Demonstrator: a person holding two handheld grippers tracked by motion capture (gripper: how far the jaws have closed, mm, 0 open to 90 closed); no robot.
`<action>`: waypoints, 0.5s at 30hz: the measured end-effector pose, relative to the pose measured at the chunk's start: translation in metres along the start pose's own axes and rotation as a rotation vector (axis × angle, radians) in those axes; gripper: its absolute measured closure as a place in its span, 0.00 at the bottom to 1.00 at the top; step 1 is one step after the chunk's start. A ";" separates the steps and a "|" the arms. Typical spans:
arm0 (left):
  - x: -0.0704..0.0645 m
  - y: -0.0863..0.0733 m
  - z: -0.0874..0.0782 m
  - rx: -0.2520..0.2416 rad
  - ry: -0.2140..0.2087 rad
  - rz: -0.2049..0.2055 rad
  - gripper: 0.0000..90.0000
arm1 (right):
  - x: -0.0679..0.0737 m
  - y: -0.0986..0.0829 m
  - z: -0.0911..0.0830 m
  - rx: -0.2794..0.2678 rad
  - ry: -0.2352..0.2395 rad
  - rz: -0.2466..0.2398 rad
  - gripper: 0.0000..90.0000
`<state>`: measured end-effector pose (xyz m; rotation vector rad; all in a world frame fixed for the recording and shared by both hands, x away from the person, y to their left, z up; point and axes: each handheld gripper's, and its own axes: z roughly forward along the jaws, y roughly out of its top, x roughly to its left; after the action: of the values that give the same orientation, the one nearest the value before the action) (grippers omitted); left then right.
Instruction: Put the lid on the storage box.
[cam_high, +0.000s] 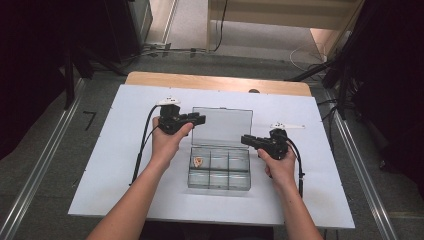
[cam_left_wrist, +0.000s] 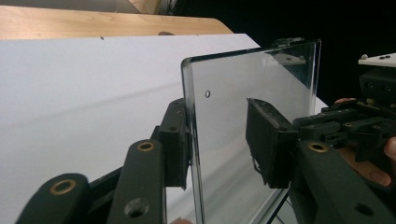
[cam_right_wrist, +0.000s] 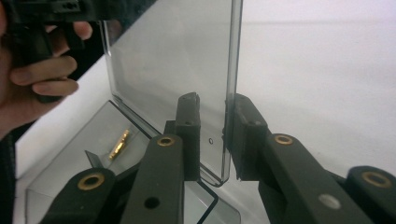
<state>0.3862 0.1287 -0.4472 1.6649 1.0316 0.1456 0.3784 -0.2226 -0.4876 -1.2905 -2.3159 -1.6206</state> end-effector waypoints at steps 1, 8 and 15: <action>-0.001 0.000 -0.001 -0.006 -0.002 0.003 0.68 | 0.001 0.000 0.000 0.003 -0.007 -0.001 0.80; -0.010 -0.007 -0.009 -0.050 -0.030 0.021 0.69 | 0.010 0.004 -0.002 0.011 -0.045 -0.022 0.69; -0.020 -0.014 -0.021 -0.080 -0.066 0.055 0.68 | 0.027 0.012 -0.009 0.018 -0.097 -0.055 0.45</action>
<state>0.3546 0.1304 -0.4433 1.6164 0.9194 0.1653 0.3644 -0.2128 -0.4623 -1.3426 -2.4364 -1.5830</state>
